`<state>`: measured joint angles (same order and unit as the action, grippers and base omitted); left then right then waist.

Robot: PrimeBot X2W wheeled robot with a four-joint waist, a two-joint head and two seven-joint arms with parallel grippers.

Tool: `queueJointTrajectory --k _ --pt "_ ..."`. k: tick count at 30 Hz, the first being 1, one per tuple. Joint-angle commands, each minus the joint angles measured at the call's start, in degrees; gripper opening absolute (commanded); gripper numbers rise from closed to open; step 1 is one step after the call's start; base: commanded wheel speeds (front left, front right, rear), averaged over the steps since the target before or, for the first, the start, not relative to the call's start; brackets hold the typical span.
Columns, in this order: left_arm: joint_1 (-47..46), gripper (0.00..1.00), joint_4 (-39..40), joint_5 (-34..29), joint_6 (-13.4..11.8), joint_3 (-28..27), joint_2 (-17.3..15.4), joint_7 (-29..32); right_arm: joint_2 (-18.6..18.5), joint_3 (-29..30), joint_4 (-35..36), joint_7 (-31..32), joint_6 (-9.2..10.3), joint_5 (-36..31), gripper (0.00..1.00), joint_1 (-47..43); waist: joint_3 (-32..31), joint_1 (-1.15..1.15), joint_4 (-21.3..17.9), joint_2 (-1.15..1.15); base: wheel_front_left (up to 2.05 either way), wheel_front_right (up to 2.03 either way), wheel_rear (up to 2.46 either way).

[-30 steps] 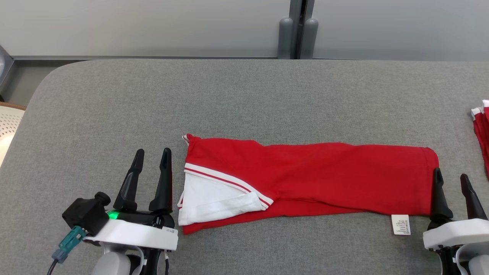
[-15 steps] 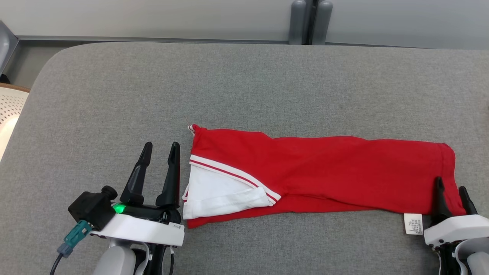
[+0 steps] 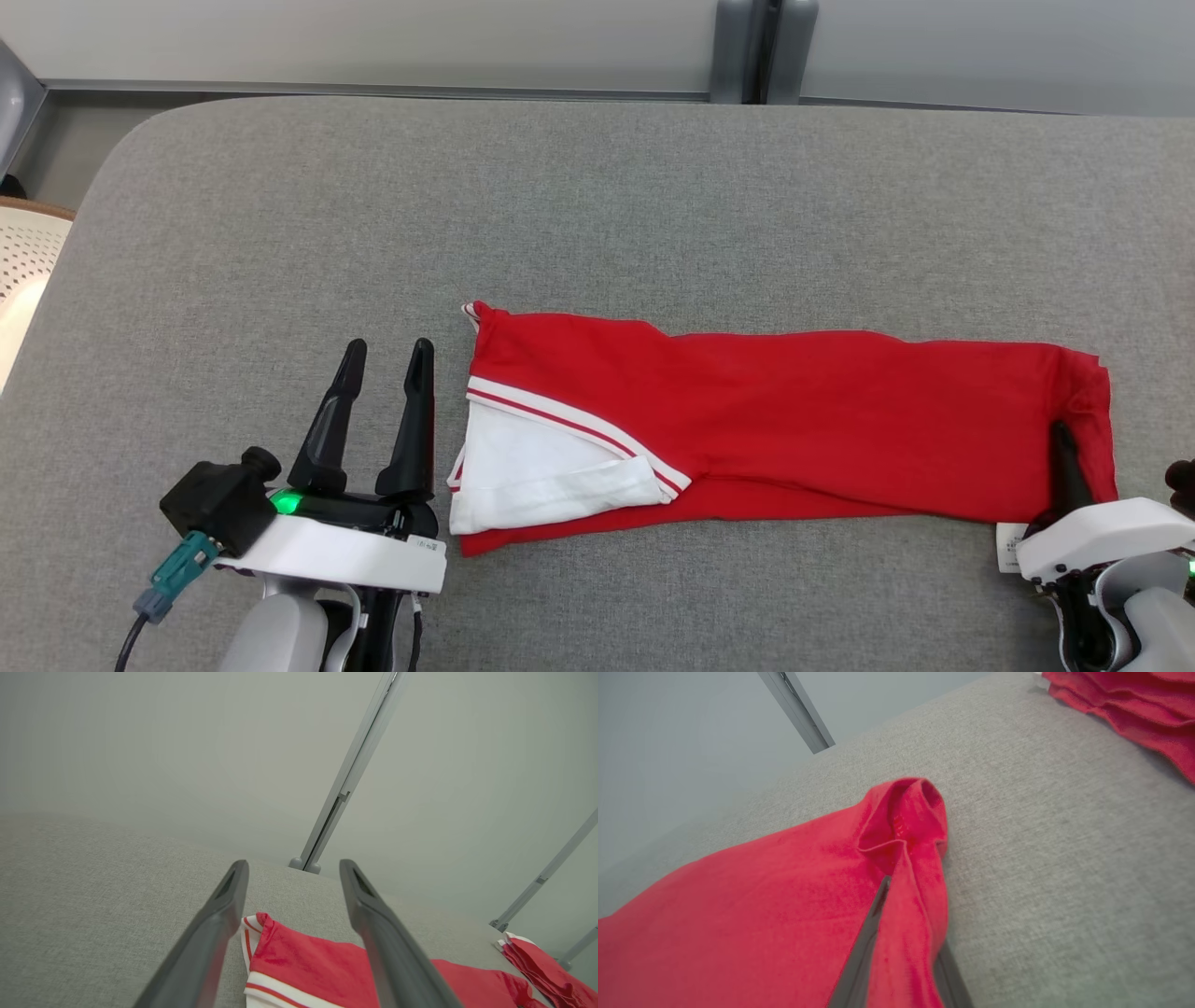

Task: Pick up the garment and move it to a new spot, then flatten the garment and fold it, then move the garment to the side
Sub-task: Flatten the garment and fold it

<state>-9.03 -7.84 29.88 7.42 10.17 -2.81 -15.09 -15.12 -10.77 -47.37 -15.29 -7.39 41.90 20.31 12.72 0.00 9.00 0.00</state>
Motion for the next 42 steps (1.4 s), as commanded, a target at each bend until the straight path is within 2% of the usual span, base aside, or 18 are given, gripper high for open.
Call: queueJointTrajectory --k 1,6,11,15,21,31,36,42 --pt "-0.8 1.0 -0.1 0.2 0.1 -0.4 -0.2 -0.1 -0.4 -0.1 -1.6 0.5 -0.17 1.0 0.0 -0.8 -0.3 0.0 -0.2 0.0 0.0 0.0 0.0" --pt "-0.4 1.0 -0.3 0.3 0.1 -0.6 -0.2 -0.1 -4.0 4.2 -1.2 0.2 -0.04 -0.2 0.0 0.4 -1.1 0.0 -0.5 0.0 0.0 0.0 0.0" --pt "0.2 1.0 -0.6 0.6 0.1 -0.2 -0.2 -0.1 -7.0 12.4 -1.9 0.2 -0.05 -5.4 0.0 1.2 -2.1 0.0 -0.7 0.0 0.0 0.0 0.0" --pt "0.7 1.0 -0.8 0.6 0.1 -0.5 -0.2 -0.1 -5.9 14.1 0.7 0.2 -0.09 -10.0 0.0 1.3 -3.1 0.0 -0.8 0.0 0.0 0.0 0.0" --pt "1.5 1.0 -1.2 0.9 0.1 -1.4 -0.2 -0.1 -2.9 8.8 8.0 0.2 -0.1 -14.5 0.0 1.5 -4.4 0.0 -1.4 0.0 0.0 0.0 0.0" --pt "2.4 1.0 -1.5 0.9 0.1 -0.5 -0.2 -0.1 2.8 -8.7 17.3 3.8 -0.1 -16.7 0.0 4.2 -5.5 0.0 -1.3 0.0 0.0 0.0 0.0" --pt "2.5 1.0 -1.5 1.2 0.1 -0.5 -0.2 -0.1 5.9 -13.9 18.2 5.4 -0.1 -15.7 0.0 4.7 -5.4 0.0 -0.4 0.0 0.0 0.0 0.0" --pt "1.9 1.0 -1.6 1.4 0.1 -0.2 -0.2 -0.1 8.9 -19.8 14.1 6.1 -0.1 -16.5 0.0 6.2 -4.6 0.0 1.9 0.0 0.0 0.0 0.0"
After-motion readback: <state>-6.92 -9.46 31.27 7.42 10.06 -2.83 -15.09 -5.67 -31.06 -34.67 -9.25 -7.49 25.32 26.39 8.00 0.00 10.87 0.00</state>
